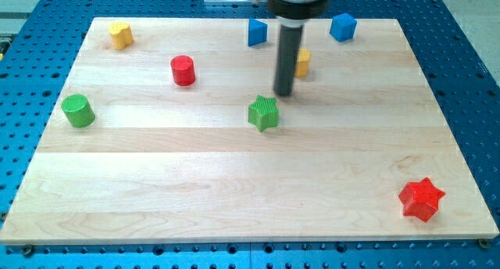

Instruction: Place the red circle in the bottom center

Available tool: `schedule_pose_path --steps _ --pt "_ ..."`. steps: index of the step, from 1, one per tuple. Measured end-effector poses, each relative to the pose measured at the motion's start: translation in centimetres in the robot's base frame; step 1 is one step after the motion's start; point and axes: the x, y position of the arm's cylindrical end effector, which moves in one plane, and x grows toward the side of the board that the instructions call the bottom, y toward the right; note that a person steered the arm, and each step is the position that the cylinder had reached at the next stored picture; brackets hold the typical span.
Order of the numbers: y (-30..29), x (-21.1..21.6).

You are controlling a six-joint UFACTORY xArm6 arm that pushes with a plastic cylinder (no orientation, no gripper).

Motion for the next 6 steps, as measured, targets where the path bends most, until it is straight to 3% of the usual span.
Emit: schedule_pose_path --steps 1,2,3,4,5,6 --pt "-5.3 -2.4" --pt "-8.5 -7.7" --pt "-15.2 -5.9" --pt "-15.6 -5.1" --pt "-15.8 -7.9" --pt "-17.6 -5.2"
